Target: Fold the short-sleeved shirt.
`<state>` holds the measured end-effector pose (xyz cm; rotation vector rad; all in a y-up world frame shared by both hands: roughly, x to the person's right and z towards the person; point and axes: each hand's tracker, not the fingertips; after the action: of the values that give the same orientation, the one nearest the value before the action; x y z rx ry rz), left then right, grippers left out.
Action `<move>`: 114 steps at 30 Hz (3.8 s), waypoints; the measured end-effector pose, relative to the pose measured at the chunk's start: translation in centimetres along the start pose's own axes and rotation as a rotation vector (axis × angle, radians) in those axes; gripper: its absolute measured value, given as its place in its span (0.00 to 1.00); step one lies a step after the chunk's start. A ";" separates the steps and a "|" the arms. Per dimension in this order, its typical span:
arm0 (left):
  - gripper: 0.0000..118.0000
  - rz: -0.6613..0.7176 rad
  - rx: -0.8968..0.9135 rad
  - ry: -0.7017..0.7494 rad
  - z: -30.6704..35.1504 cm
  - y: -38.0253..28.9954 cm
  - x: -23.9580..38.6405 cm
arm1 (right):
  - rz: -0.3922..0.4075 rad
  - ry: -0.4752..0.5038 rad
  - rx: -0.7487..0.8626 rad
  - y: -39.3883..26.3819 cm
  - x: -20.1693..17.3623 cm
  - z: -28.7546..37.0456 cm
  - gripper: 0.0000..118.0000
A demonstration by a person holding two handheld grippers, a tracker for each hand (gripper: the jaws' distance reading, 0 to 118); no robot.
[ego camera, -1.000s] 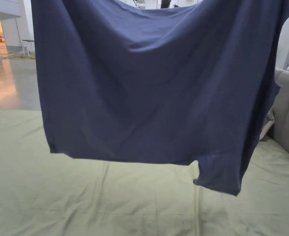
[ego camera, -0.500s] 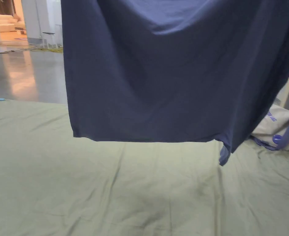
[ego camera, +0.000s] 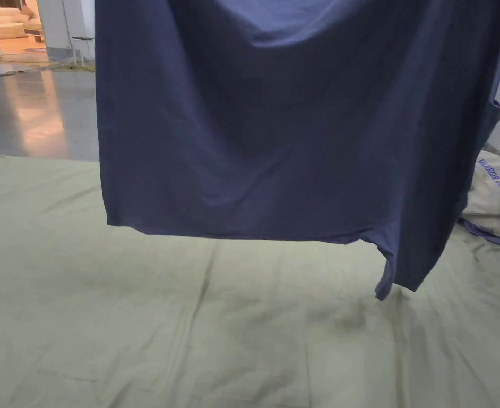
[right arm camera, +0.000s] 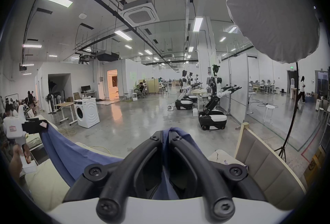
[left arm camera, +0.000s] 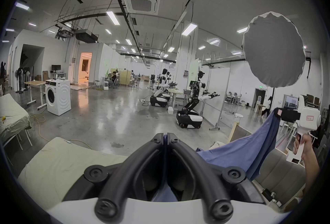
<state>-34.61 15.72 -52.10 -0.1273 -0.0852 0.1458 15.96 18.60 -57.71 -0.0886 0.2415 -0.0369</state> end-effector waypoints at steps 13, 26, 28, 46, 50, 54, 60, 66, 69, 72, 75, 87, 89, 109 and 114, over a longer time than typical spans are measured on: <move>0.03 0.087 -0.121 -0.192 7.2 -14.2 -2.6 | -0.068 0.211 -0.158 -13.5 2.5 8.8 0.05; 0.03 0.236 -0.167 -0.307 23.6 -31.0 -6.2 | -0.252 0.332 -0.272 -30.8 4.5 27.3 0.05; 0.03 0.274 -0.180 -0.316 26.8 -33.4 -6.5 | -0.278 0.321 -0.266 -33.1 4.8 30.2 0.05; 0.03 0.358 -0.343 -0.233 43.1 -47.4 -8.5 | -0.354 0.307 -0.407 -48.3 6.6 47.1 0.05; 0.03 0.343 -0.397 -0.197 44.8 -49.5 -7.6 | -0.363 0.299 -0.442 -50.4 6.6 48.4 0.05; 0.03 0.339 -0.431 -0.165 45.3 -50.9 -7.5 | -0.341 0.292 -0.511 -51.7 6.2 48.6 0.05; 0.10 0.227 -0.506 -0.128 45.0 -51.5 -6.6 | -0.314 0.284 -0.581 -52.5 5.8 48.7 0.07; 0.78 0.080 -0.469 0.039 45.9 -52.0 -5.9 | -0.151 0.088 -0.638 -53.8 5.3 50.3 0.88; 0.78 0.047 -0.348 0.134 46.9 -50.3 -5.3 | -0.058 0.013 -0.409 -50.6 3.6 52.4 0.90; 0.80 -0.179 -0.117 0.227 48.3 -47.2 -1.4 | 0.045 -0.048 -0.211 -46.4 0.8 52.3 0.95; 0.89 -0.355 -0.049 0.244 48.3 -47.0 2.2 | 0.170 -0.048 -0.114 -45.0 -2.3 52.0 0.95; 0.00 -0.207 -0.018 0.205 53.2 -48.6 0.6 | 0.018 -0.009 -0.066 -51.3 -4.6 55.6 0.02; 0.00 -0.162 -0.052 0.155 52.1 -50.4 1.1 | 0.028 -0.025 -0.076 -51.1 -5.0 55.2 0.02; 0.75 -0.192 -0.623 -0.063 46.6 -56.7 -7.3 | 0.013 0.015 -0.186 -50.5 -3.2 54.2 0.02; 0.71 -0.208 -0.670 -0.066 45.8 -57.7 -7.1 | 0.022 0.014 -0.199 -50.6 -3.0 54.2 0.02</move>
<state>-37.84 -36.44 0.27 -0.7794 -0.2109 -0.0919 24.81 -27.16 0.07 -0.2836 0.2599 0.0080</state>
